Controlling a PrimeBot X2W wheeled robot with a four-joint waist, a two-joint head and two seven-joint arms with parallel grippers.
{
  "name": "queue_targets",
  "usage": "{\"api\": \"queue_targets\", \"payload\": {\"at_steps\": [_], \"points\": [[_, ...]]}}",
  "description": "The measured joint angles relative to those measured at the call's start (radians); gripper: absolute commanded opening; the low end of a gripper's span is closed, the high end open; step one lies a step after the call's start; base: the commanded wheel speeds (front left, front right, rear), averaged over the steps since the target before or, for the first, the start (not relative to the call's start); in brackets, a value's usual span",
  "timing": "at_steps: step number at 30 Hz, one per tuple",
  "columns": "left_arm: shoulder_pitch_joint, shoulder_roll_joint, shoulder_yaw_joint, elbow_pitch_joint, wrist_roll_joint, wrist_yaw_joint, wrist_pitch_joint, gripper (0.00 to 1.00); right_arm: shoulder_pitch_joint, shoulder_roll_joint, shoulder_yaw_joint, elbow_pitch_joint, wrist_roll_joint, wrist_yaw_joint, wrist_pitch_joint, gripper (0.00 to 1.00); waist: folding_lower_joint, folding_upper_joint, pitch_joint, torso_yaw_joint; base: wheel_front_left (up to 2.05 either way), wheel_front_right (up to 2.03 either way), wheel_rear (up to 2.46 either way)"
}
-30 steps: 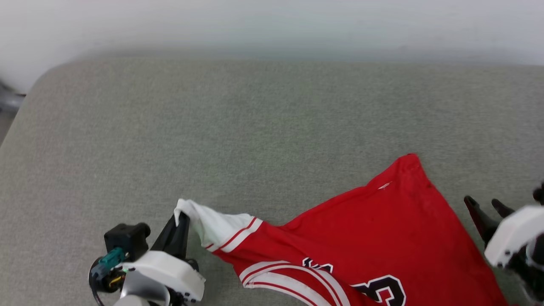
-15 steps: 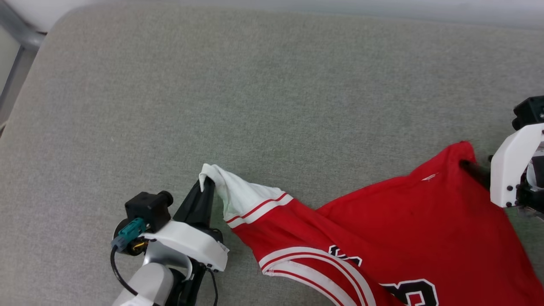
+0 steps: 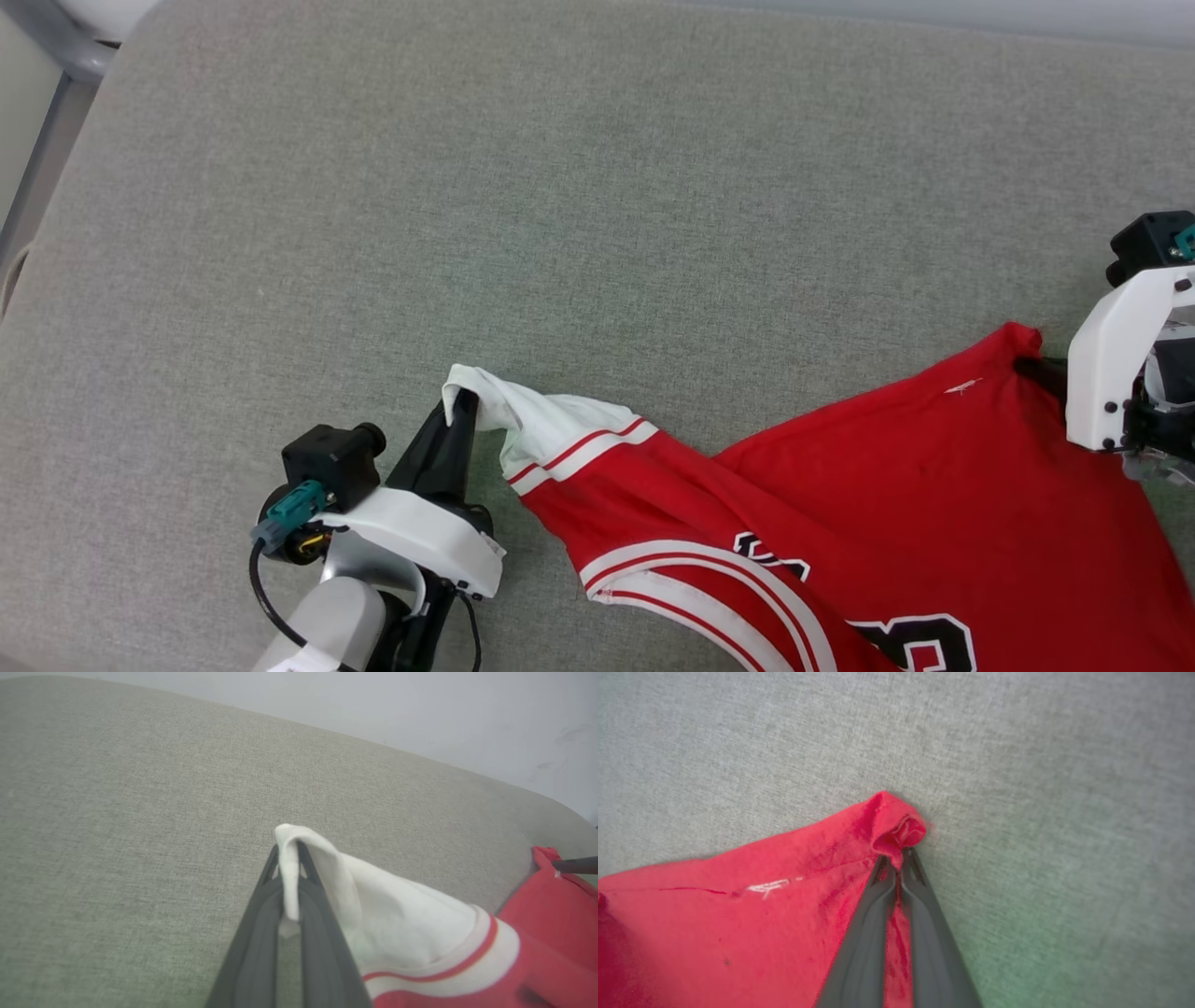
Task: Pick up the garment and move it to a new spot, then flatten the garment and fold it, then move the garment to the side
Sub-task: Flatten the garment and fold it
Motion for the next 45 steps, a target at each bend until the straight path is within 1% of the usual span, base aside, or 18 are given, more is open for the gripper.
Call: {"api": "queue_targets", "payload": {"at_steps": [7,11,17,20,24,27,33,39,45], "points": [[-0.002,0.029,0.019,0.007,-0.001,0.002,0.002,0.00,-0.001,0.003,0.007,-0.006,0.018,0.002,-0.058,0.00,0.0001,-0.0001,-0.067,-0.029,0.00,0.00,0.00],[-0.041,0.048,0.040,0.013,-0.002,0.008,0.008,0.00,-0.004,0.006,-0.014,-0.011,0.002,0.002,-0.105,0.00,0.0001,0.0000,-0.122,-0.055,0.00,0.00,0.00],[-0.167,0.105,0.069,0.053,0.001,-0.001,0.046,0.00,-0.049,0.038,-0.044,0.000,-0.051,0.002,-0.167,0.00,0.0000,0.0000,-0.200,-0.111,0.00,0.00,0.00],[-0.251,0.130,0.089,0.090,-0.001,-0.014,0.063,0.00,-0.093,0.075,-0.066,0.018,-0.073,0.002,-0.210,0.00,0.0000,0.0000,-0.221,-0.147,0.00,0.00,0.00],[-0.375,0.141,0.099,0.170,-0.001,-0.030,0.084,0.00,-0.171,0.096,-0.094,0.059,-0.113,0.002,-0.262,0.00,0.0000,0.0000,-0.234,-0.180,0.00,0.00,0.00],[-0.492,0.154,0.099,0.233,0.006,-0.049,0.100,0.00,-0.253,0.112,-0.103,0.091,-0.137,0.002,-0.295,0.00,0.0000,0.0000,-0.220,-0.192,0.00,0.00,0.00],[-0.750,0.183,0.105,0.358,0.040,-0.062,0.124,0.00,-0.453,0.142,-0.141,0.167,-0.181,0.002,-0.398,0.00,0.0000,0.0000,-0.164,-0.211,0.00,0.00,0.00],[-1.010,0.211,0.092,0.446,0.092,-0.070,0.137,0.00,-0.668,0.158,-0.174,0.212,-0.265,0.003,-0.532,0.00,0.0001,0.0000,-0.081,-0.223,0.00,0.00,0.00],[-1.239,0.231,0.091,0.513,0.120,-0.081,0.129,0.00,-0.863,0.174,-0.195,0.247,-0.328,0.003,-0.612,0.00,0.0001,0.0000,0.018,-0.228,0.00,0.00,0.00]]}}
